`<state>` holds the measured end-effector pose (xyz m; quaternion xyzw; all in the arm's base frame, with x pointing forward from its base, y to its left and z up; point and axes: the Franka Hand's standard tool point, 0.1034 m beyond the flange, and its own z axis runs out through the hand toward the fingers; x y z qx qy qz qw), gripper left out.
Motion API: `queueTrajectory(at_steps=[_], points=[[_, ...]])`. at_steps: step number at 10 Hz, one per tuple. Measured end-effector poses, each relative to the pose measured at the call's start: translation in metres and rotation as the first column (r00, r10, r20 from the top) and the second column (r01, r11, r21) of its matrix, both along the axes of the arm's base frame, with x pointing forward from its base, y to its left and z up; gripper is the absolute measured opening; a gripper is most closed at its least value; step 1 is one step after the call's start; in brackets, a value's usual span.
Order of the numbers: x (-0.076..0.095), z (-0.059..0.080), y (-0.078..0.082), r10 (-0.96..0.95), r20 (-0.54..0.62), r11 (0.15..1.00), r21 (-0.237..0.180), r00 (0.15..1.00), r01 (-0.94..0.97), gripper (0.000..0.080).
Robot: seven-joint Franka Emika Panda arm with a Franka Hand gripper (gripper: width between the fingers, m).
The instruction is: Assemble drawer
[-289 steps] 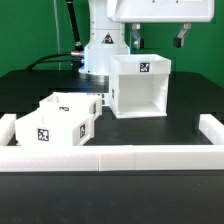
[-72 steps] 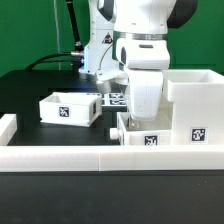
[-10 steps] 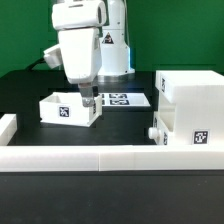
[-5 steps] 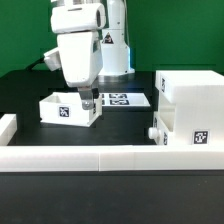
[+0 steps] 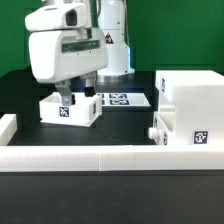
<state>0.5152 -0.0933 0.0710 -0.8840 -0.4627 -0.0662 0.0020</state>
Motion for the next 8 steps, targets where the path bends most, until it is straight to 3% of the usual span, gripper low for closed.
queueTrajectory(at_steps=[6, 8], points=[[-0.0023, -0.0006, 0.0008, -0.338, -0.031, 0.940, 0.039, 0.941, 0.339, 0.0649], [-0.0078, -0.0019, -0.0005, -0.516, -0.058, 0.853, 0.056, 0.854, 0.519, 0.0649]])
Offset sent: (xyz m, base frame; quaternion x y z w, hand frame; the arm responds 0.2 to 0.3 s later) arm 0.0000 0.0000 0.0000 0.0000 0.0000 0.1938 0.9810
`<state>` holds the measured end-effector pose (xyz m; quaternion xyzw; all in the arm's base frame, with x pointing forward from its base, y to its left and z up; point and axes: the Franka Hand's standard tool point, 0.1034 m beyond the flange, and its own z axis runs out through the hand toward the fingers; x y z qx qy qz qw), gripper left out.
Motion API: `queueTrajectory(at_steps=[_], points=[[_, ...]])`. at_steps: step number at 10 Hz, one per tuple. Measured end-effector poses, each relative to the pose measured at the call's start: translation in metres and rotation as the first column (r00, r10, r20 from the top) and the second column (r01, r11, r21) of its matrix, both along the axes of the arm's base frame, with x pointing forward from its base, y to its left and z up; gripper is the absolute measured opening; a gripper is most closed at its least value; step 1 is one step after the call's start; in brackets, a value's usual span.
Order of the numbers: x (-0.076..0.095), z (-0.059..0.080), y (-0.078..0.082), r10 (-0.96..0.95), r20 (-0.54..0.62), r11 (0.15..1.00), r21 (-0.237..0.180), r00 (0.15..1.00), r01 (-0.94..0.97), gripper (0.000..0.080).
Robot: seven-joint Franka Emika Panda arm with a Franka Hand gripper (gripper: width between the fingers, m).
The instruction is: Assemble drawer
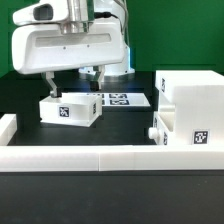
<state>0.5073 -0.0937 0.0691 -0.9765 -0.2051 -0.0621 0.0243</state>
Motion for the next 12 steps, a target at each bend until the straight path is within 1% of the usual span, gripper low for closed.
queueTrajectory(at_steps=[1, 2, 3, 4, 5, 7, 8, 10, 11, 12], points=[[-0.008, 0.000, 0.002, -0.143, -0.020, 0.990, 0.013, 0.989, 0.144, 0.0649], [-0.013, -0.002, 0.003, -0.191, -0.033, 0.981, 0.017, 0.981, 0.192, 0.0649], [-0.015, -0.005, 0.003, -0.266, -0.035, 0.963, 0.028, 0.963, 0.267, 0.0649], [-0.015, -0.005, 0.004, -0.298, -0.039, 0.953, 0.034, 0.954, 0.300, 0.0649], [-0.015, -0.005, 0.006, -0.371, -0.048, 0.927, 0.046, 0.927, 0.373, 0.0649], [-0.014, -0.005, 0.008, -0.456, -0.062, 0.886, 0.060, 0.888, 0.459, 0.0649], [-0.015, -0.005, 0.011, -0.534, -0.082, 0.840, 0.068, 0.842, 0.539, 0.0649], [-0.019, -0.005, 0.017, -0.665, -0.123, 0.735, 0.064, 0.736, 0.675, 0.0649], [-0.022, -0.007, 0.019, -0.686, -0.132, 0.715, 0.060, 0.715, 0.697, 0.0649], [-0.026, -0.009, 0.021, -0.688, -0.137, 0.713, 0.056, 0.713, 0.699, 0.0649]])
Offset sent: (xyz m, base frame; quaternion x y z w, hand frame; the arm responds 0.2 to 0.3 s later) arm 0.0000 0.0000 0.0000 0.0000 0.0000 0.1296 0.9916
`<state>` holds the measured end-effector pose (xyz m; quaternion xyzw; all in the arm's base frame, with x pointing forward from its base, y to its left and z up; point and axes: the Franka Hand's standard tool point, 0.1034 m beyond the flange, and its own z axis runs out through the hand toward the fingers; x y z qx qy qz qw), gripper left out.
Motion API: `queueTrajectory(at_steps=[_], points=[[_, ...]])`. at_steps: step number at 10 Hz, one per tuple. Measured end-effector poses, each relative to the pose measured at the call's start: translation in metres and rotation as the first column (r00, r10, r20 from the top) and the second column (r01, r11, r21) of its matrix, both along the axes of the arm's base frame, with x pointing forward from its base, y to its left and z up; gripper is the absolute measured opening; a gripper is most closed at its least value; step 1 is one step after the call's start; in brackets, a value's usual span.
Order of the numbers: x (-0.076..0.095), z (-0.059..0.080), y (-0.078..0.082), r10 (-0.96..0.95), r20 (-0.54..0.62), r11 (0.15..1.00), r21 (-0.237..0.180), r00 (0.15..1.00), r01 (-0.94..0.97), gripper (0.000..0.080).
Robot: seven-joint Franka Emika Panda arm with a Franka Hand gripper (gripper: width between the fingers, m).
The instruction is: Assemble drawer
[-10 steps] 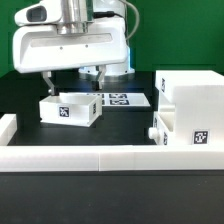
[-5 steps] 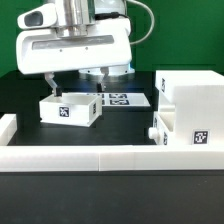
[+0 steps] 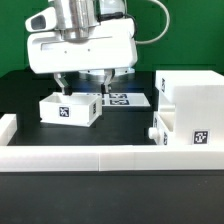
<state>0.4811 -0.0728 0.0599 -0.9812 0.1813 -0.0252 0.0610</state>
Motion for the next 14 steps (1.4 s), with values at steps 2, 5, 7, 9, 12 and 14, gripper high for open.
queueTrajectory(at_steps=[2, 5, 7, 9, 12, 14], points=[[-0.014, -0.008, 0.006, 0.000, -0.024, 1.000, 0.004, 1.000, 0.000, 0.0649], [-0.027, -0.025, 0.008, 0.009, -0.033, 1.000, 0.001, 0.999, -0.009, 0.0649], [-0.030, -0.034, 0.012, 0.008, -0.036, 1.000, 0.002, 0.999, -0.008, 0.0649], [-0.033, -0.047, 0.023, 0.021, -0.033, 1.000, 0.000, 0.999, -0.021, 0.0649], [-0.044, -0.054, 0.034, 0.043, -0.031, 0.999, -0.009, 0.999, -0.043, 0.0649], [-0.047, -0.056, 0.038, 0.063, -0.033, 0.998, -0.010, 0.997, -0.063, 0.0649]])
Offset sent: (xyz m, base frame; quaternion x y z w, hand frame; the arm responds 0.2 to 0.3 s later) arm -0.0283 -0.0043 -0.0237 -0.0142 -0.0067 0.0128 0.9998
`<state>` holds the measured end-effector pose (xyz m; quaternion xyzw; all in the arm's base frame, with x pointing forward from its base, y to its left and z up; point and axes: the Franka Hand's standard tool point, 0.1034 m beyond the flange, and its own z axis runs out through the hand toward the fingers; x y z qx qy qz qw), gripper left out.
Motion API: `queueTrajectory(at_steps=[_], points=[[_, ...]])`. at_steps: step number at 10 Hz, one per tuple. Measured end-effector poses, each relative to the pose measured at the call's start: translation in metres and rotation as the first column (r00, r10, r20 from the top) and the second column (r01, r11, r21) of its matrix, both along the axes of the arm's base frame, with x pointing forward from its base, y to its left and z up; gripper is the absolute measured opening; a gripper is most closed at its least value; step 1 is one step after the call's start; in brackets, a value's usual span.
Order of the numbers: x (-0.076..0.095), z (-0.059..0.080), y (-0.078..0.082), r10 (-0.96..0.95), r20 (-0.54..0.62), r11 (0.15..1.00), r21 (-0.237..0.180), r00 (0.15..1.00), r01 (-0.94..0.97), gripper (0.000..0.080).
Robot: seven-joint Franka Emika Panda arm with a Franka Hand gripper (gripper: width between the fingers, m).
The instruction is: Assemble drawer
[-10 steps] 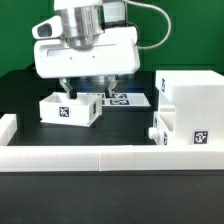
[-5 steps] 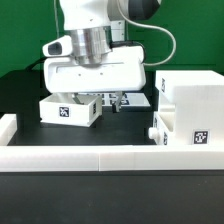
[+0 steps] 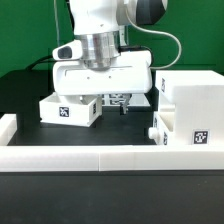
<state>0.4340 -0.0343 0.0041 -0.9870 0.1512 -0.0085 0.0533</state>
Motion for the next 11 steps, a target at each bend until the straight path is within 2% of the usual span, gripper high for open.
queueTrajectory(at_steps=[1, 3, 4, 5, 6, 9, 11], points=[[0.000, 0.000, 0.000, 0.004, 0.000, 1.000, 0.000, 1.000, -0.004, 0.0542], [0.000, 0.000, 0.001, 0.009, 0.001, 1.000, 0.000, 1.000, -0.009, 0.0264], [0.001, 0.000, 0.000, 0.017, 0.004, 1.000, -0.001, 1.000, -0.017, 0.0264], [0.002, 0.001, 0.000, 0.023, 0.006, 1.000, -0.001, 1.000, -0.023, 0.0086], [0.004, 0.002, 0.000, 0.024, 0.010, 1.000, -0.002, 1.000, -0.024, 0.0047], [0.009, 0.007, 0.001, 0.033, 0.021, 0.999, -0.004, 0.999, -0.033, 0.0045], [0.015, 0.012, 0.008, 0.055, 0.019, 0.998, 0.000, 0.998, -0.055, 0.0045]])
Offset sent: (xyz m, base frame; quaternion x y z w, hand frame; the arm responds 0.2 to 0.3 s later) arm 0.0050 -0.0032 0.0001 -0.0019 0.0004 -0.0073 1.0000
